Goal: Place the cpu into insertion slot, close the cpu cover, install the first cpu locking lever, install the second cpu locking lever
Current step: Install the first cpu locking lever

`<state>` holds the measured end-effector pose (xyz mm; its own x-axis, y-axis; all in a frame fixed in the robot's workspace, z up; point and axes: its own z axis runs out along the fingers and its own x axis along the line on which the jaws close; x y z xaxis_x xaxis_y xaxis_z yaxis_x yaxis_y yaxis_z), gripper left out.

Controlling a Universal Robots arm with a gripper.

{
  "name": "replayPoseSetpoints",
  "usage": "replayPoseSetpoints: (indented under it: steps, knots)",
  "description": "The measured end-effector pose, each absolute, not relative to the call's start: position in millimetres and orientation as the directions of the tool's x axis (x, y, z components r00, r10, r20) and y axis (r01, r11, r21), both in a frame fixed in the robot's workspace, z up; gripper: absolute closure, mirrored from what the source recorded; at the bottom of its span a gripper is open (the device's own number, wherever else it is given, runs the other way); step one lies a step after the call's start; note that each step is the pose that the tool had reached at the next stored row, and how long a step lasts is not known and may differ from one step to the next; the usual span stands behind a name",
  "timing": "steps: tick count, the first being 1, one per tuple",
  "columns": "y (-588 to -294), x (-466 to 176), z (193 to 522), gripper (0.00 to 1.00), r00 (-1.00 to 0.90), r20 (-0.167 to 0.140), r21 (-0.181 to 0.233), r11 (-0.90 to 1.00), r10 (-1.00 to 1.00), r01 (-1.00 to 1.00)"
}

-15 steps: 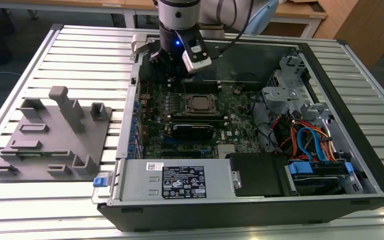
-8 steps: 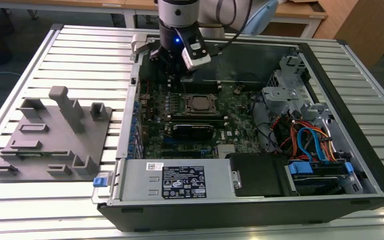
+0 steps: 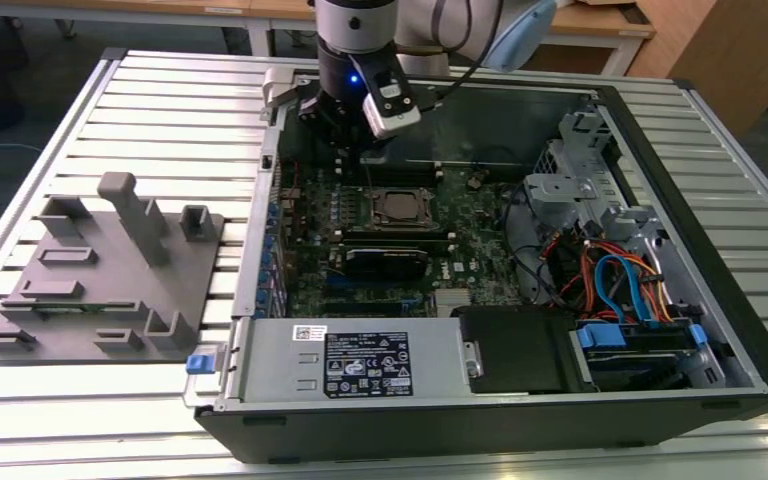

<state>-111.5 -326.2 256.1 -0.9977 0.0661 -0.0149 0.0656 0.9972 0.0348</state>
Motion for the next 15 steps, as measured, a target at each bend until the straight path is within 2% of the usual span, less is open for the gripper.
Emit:
replayPoseSetpoints:
  steps: [15]
  knots:
    - [-319.5, -111.8, 255.7, 0.89, -0.998, -0.015, 0.038, 0.997, 0.066, 0.066]
